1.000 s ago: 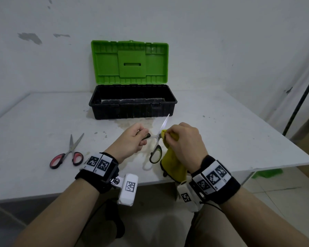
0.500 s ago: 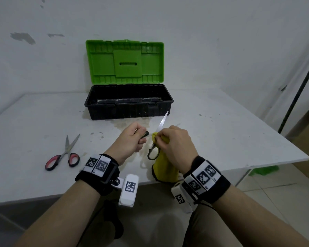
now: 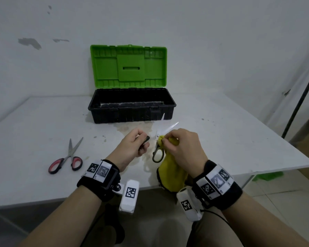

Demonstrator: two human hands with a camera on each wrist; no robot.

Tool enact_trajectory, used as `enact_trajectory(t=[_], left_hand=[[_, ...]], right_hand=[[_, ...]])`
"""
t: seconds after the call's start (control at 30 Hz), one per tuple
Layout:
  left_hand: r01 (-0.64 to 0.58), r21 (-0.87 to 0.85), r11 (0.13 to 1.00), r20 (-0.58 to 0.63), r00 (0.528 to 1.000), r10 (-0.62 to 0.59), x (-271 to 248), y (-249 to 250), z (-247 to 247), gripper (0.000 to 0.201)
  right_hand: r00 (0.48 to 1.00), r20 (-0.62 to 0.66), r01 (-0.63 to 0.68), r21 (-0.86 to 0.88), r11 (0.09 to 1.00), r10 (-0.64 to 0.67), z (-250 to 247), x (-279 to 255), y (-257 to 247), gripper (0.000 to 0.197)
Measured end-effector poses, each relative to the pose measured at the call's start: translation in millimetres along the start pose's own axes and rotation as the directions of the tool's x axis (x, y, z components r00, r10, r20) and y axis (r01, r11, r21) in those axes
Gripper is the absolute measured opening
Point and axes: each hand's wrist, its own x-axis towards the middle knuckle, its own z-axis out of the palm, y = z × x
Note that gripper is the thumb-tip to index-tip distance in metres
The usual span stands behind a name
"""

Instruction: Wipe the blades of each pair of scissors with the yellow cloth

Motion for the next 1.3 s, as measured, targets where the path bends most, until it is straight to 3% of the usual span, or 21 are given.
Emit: enact_trajectory(t=[0.13, 0.37, 0.47, 0.67, 0.9, 1.07, 1.23, 1.3], left_hand=[[0.084, -0.117, 0.99, 0.033, 0.996, -0.081, -2.1, 5.7, -4.7, 0.006], [0.237, -0.294, 0.926, 0.01, 0.97, -0.245, 5.3, 5.8, 1.2, 0.024], [0.237, -0.273, 0.932, 0.014, 0.97, -0.243, 5.1, 6.5, 5.5, 0.02], [0.238, -0.299, 0.924, 0.008, 0.969, -0.247, 3.6, 10.1, 9.8, 0.032], [0.26, -0.314, 0.913, -0.002, 0.961, -0.275, 4.4, 12.5, 9.7, 0.021], [0.2, -0.281, 0.938, -0.048, 0.974, -0.222, 2.7, 10.4, 6.7, 0.011], [0.156, -0.184, 0.97, -0.069, 0.983, -0.171, 3.0, 2.0, 3.6, 0.01], [0.133, -0.071, 0.989, -0.09, 0.986, -0.139, 2.9, -0.9, 3.9, 0.01]], right_hand=[[0.998, -0.061, 0.004, 0.018, 1.0, -0.003, -11.1, 4.6, 4.3, 0.011], [0.998, -0.055, -0.004, 0.003, 1.0, 0.004, -8.6, 4.7, 9.3, 0.011], [0.999, -0.039, -0.016, -0.001, 1.0, 0.016, -4.2, 5.5, 11.4, 0.012], [0.999, -0.031, -0.035, -0.024, 0.999, 0.035, 0.7, 8.7, 14.8, 0.014], [0.999, -0.013, -0.037, -0.037, 0.999, 0.037, 3.6, 7.9, 16.1, 0.014], [0.999, -0.021, -0.039, -0.049, 0.998, 0.038, 3.1, 8.7, 16.7, 0.014], [0.999, -0.025, -0.034, -0.06, 0.998, 0.033, 5.2, 9.2, 16.0, 0.013], [0.999, -0.024, -0.037, -0.059, 0.998, 0.035, 5.6, 9.0, 16.0, 0.013]])
